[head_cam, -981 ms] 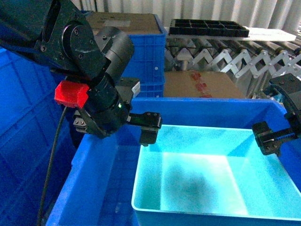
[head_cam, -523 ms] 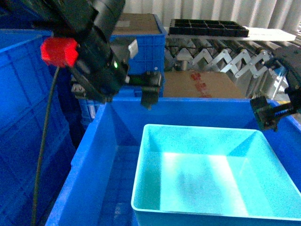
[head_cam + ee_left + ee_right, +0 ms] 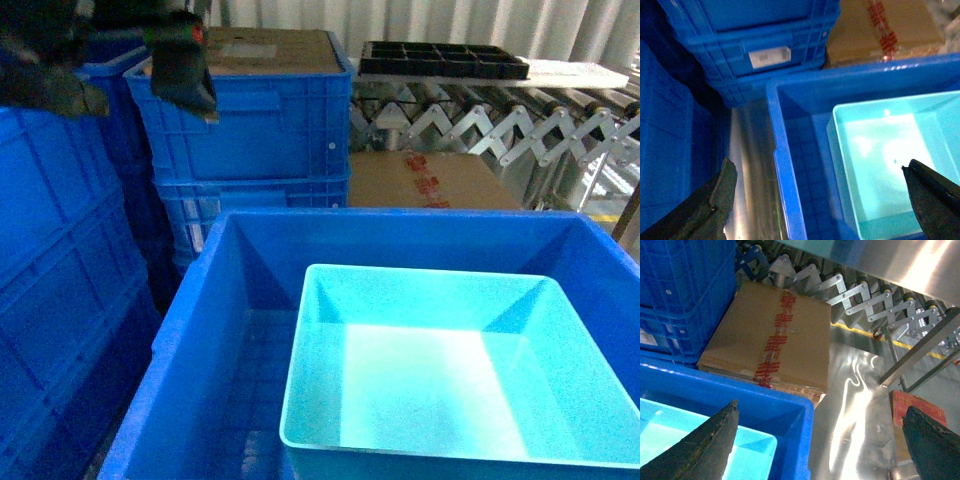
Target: Stack blue boxes stably on right
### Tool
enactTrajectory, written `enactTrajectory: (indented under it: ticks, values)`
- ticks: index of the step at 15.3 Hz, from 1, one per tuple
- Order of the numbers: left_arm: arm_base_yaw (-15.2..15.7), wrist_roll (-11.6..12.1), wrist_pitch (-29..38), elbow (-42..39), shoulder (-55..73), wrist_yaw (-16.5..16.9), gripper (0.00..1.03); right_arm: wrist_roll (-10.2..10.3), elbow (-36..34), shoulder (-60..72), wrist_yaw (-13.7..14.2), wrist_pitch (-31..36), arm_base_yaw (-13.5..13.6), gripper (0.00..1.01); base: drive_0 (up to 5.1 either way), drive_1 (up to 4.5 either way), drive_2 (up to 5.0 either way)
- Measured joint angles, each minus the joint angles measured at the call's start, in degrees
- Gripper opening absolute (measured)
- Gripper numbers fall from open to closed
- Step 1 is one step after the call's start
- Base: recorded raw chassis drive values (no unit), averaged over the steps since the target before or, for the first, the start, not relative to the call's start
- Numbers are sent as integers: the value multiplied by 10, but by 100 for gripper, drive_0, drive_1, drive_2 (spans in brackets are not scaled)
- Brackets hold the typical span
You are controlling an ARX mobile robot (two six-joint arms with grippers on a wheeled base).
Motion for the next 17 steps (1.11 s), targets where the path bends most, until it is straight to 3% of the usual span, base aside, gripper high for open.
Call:
enactTrajectory:
  ticks: [3,5,10,11,12,13,14,15,17]
  values:
    - [-9,-45,-26,-31,-98,-42,98,0,-24,-79,-5,-37,-21,98,0,0,0]
    - [-14,-84,-51,-51,-136,-56,98,2,-23,-107,-16,-56,-16,98,0,0,0]
    - [19,-123,-8,-49,-151,-62,98,0,-14,-116,-2,7,-5,97,0,0,0]
    - [16,-118,25,-57,-152,-70,97,47,-57,-127,13,105,-1,86,0,0,0]
    - [17,-76,200,-131,-177,-106,86,88,-115,-158,16,155,3,75,0,0,0]
    - [25,-27,330,-232,-224,-110,74,124,-182,-193,37,194,14,62,0,0,0]
    - [39,8,428,-312,-260,-107,61,141,-236,-219,45,221,21,49,0,0,0]
    - [52,25,492,-368,-285,-99,48,150,-284,-241,43,240,28,36,0,0,0]
    - [68,38,534,-461,-327,-82,23,155,-362,-282,44,265,28,10,0,0,0]
